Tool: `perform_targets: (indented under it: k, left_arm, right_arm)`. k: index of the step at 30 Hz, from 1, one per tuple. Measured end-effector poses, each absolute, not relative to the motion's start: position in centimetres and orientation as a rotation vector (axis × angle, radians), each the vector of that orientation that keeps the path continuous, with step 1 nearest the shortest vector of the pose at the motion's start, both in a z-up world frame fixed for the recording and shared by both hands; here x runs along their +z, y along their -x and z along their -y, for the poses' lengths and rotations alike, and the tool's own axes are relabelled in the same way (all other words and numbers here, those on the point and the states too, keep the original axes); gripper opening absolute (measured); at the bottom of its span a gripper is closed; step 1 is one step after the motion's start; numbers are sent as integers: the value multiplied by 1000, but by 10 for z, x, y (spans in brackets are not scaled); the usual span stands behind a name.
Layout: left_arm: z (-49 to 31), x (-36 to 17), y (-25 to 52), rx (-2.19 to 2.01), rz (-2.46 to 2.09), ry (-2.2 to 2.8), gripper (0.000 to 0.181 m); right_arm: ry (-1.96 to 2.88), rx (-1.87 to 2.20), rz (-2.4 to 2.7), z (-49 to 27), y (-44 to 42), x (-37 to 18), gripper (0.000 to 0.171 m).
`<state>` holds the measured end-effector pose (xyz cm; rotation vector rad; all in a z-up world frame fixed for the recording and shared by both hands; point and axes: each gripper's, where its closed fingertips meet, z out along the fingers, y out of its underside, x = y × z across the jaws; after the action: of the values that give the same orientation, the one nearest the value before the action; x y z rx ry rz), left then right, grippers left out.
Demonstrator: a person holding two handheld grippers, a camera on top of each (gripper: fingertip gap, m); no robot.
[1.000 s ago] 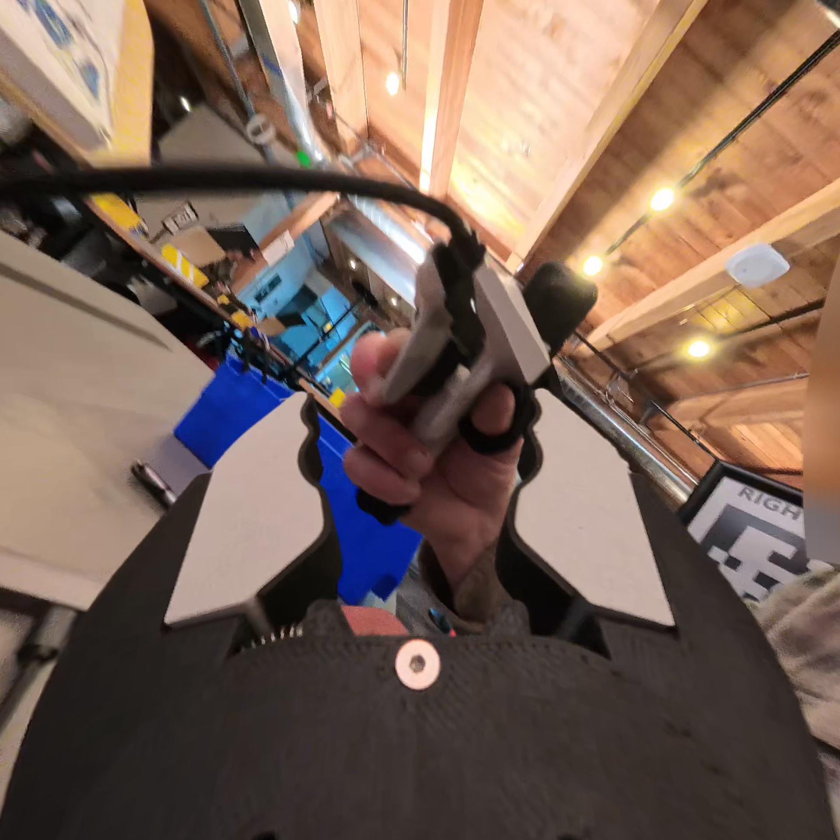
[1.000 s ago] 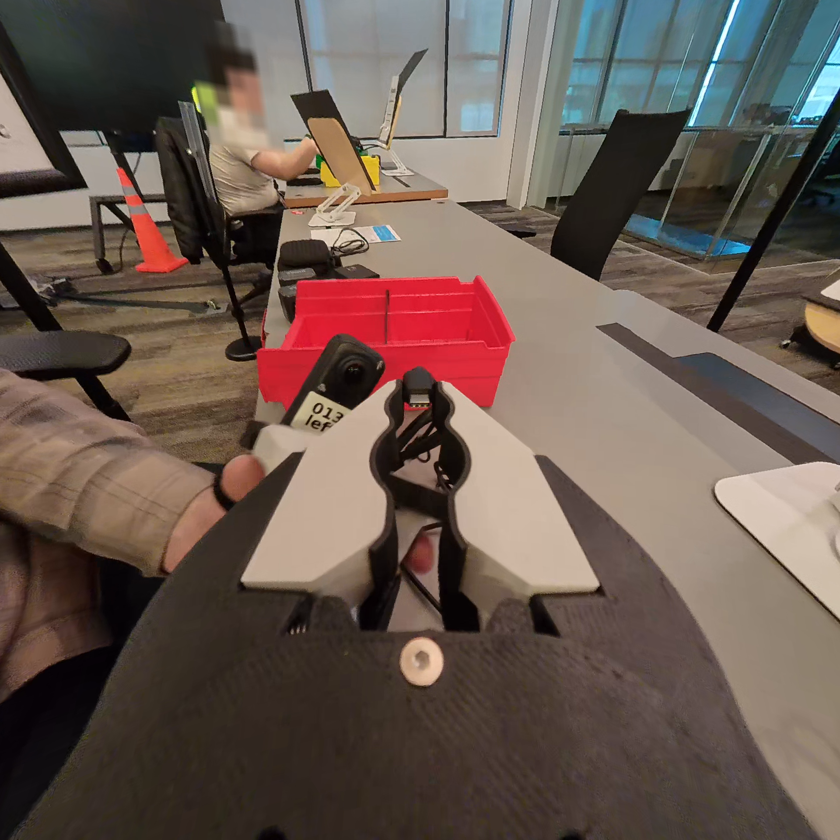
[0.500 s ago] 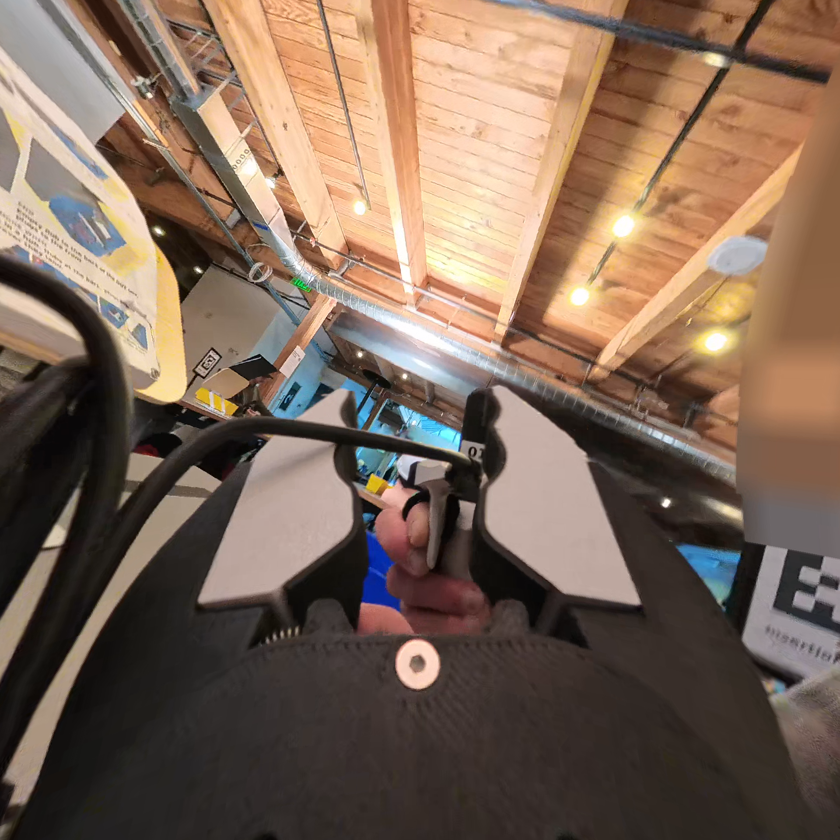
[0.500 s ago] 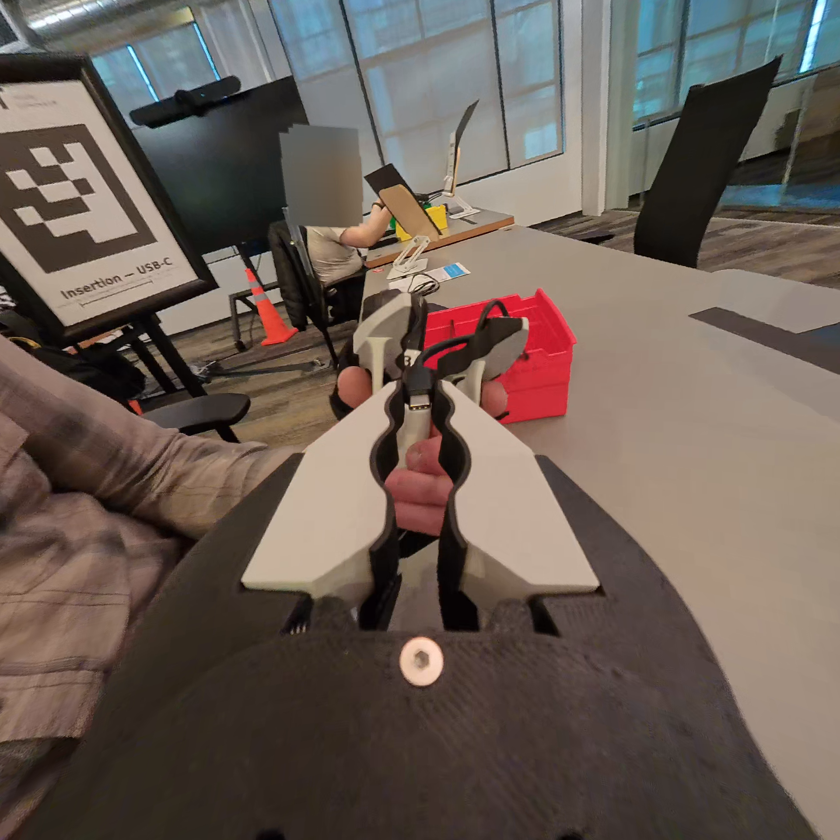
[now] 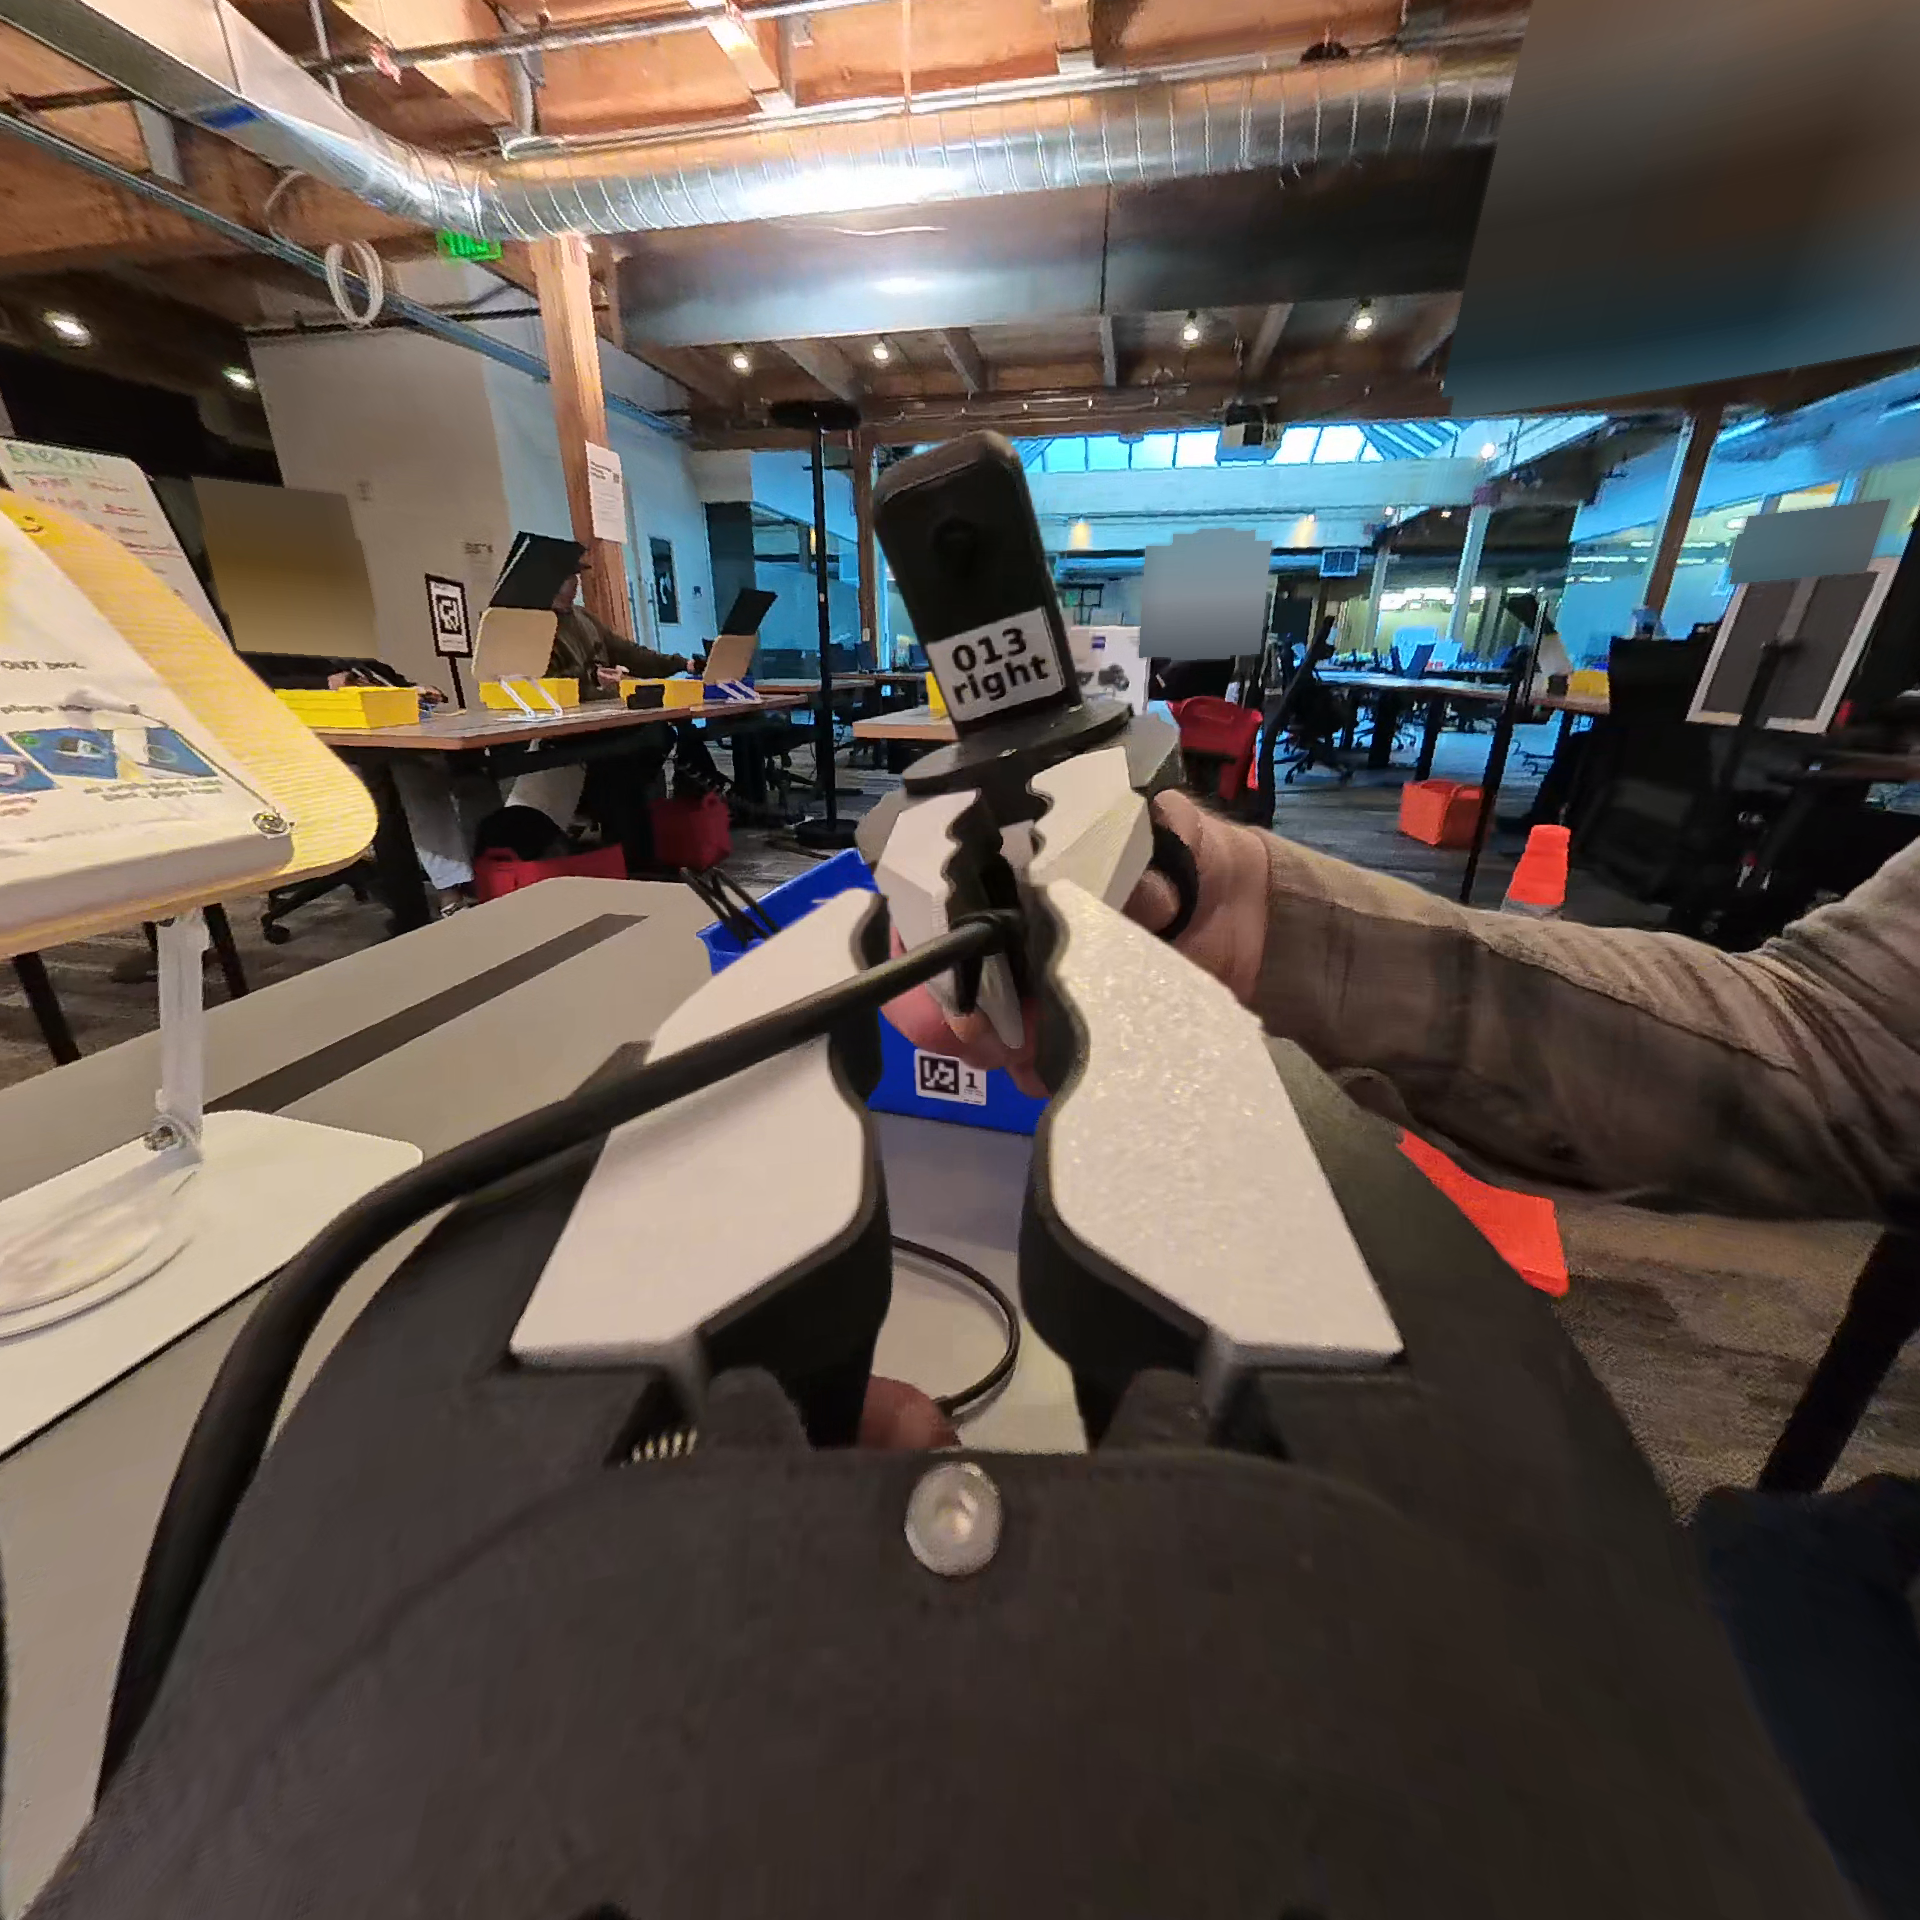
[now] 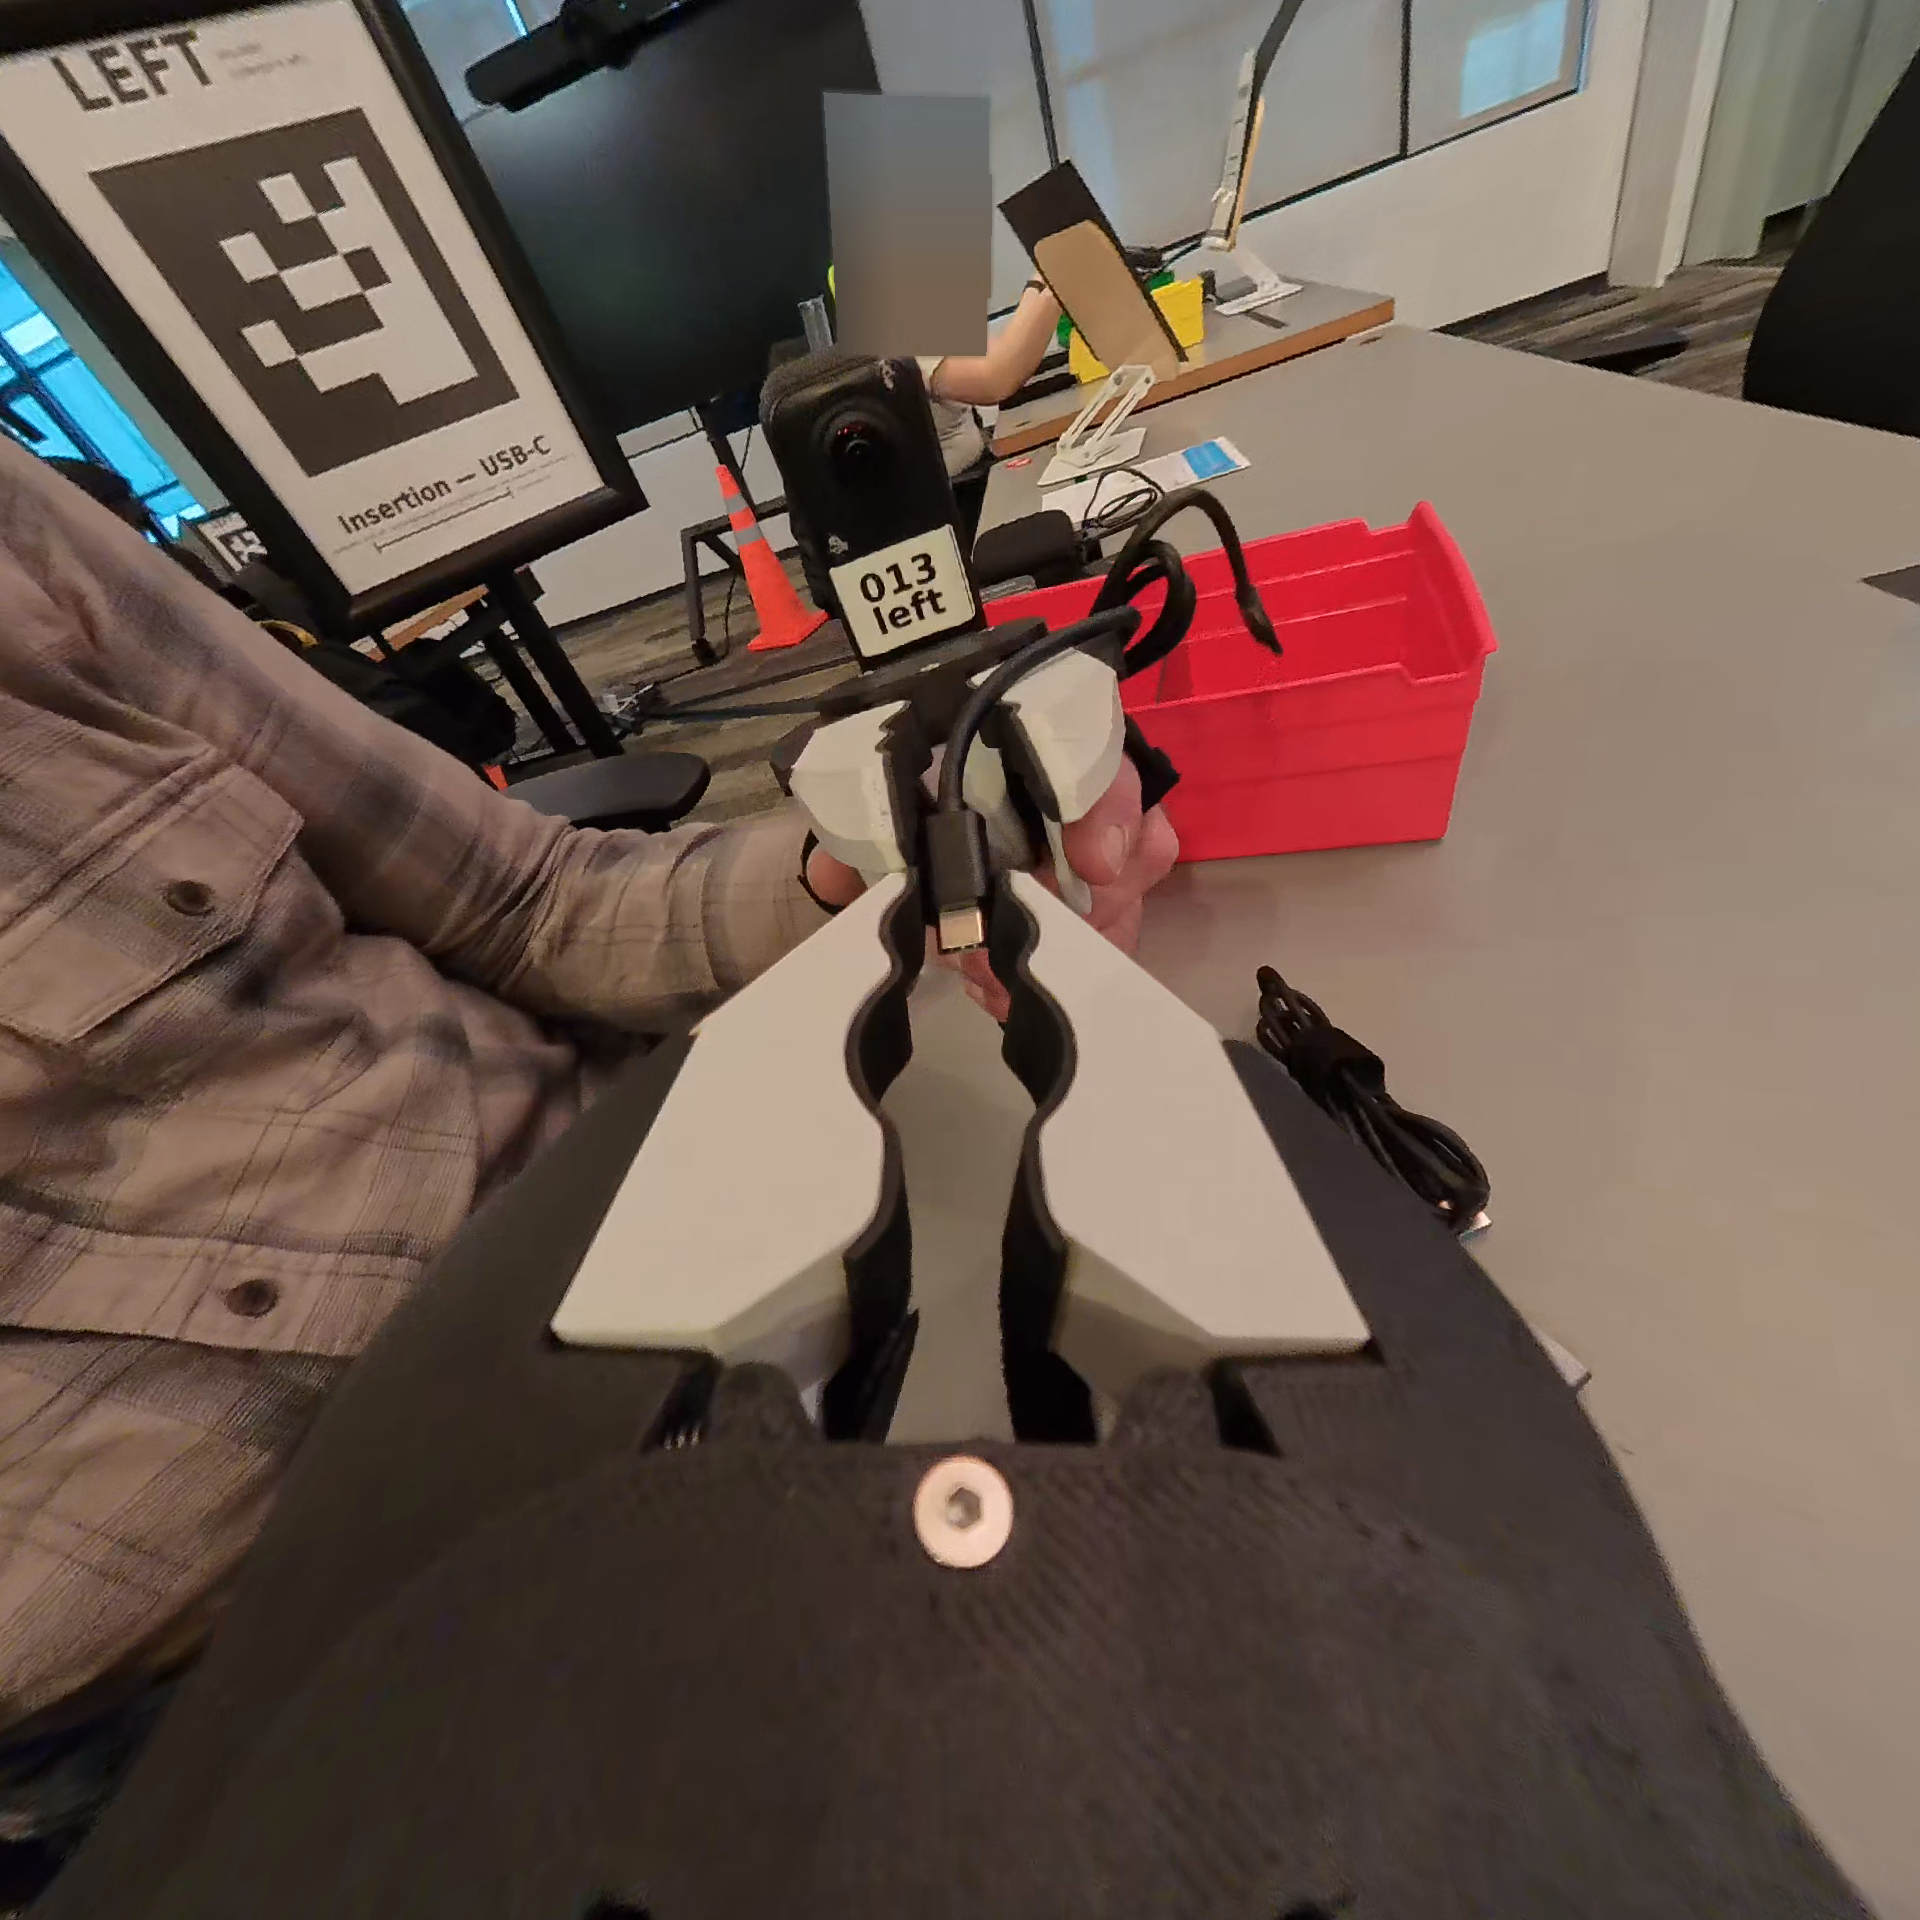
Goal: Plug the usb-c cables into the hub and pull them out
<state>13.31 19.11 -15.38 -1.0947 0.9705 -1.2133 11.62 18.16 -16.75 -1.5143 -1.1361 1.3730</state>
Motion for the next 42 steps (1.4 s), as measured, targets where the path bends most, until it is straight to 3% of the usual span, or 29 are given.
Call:
perform_targets:
  k: [9,19,29,35,42]
  left_arm:
    - [-183,-159,-136,-1184,-1059,1108,12]
    - [-191,-149,-131,-1106,-973,1109,12]
    - [-211,-145,-128,-1188,-726,1228,12]
    - [-210,-147,-139,-1223,-677,1298,12]
    - [-209,-148,-143,-1236,-638,1344,12]
  right_arm:
    - [1528,1355,1182,-180,-119,-171,10]
    - [1502,1266,1051,-194,-124,-164,12]
    - [1300,285,1119,-214,-138,-155,19]
    - [1150,-274,1213,-224,-137,-157,11]
    - [1082,-419,1257,-223,-138,-155,3]
